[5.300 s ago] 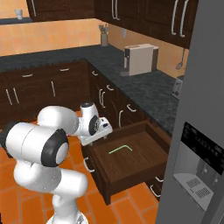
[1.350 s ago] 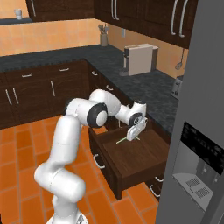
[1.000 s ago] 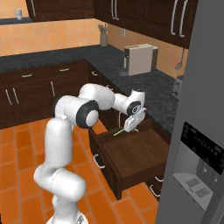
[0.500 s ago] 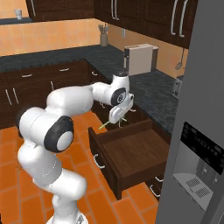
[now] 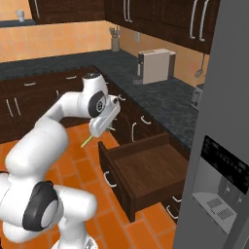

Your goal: Take a straw from the drawer in front and place it inside the glass cup on the dining counter.

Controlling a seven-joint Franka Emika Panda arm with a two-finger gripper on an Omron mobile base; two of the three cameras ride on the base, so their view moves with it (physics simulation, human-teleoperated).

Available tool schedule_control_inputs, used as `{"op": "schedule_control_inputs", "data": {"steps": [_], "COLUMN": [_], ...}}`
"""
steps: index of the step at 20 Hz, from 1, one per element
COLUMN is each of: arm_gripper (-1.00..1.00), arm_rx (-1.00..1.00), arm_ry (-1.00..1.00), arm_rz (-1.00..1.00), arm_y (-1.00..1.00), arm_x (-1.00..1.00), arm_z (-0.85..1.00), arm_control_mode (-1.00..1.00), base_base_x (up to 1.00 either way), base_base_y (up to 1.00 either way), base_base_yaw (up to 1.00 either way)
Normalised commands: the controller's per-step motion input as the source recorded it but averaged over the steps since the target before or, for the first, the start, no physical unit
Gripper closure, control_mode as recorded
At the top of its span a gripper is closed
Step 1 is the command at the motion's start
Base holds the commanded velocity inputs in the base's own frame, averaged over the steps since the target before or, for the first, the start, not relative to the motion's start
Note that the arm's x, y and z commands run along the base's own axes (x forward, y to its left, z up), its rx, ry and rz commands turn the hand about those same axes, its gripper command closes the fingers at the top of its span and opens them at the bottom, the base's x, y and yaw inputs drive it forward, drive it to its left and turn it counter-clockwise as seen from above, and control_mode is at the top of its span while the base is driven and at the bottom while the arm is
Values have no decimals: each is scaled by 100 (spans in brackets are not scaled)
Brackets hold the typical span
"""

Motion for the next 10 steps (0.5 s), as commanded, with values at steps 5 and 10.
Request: {"op": "schedule_control_inputs", "data": {"steps": [5,10], "arm_gripper": [100,100], "arm_rx": [-1,0], "arm_ry": [7,11], "arm_rz": [25,24], "arm_y": [95,53], "arm_x": [-16,3], "arm_z": [34,9], "arm_control_mode": [-100,-100], "base_base_x": [0,0], "base_base_y": [0,0], "base_base_yaw": [0,0]}}
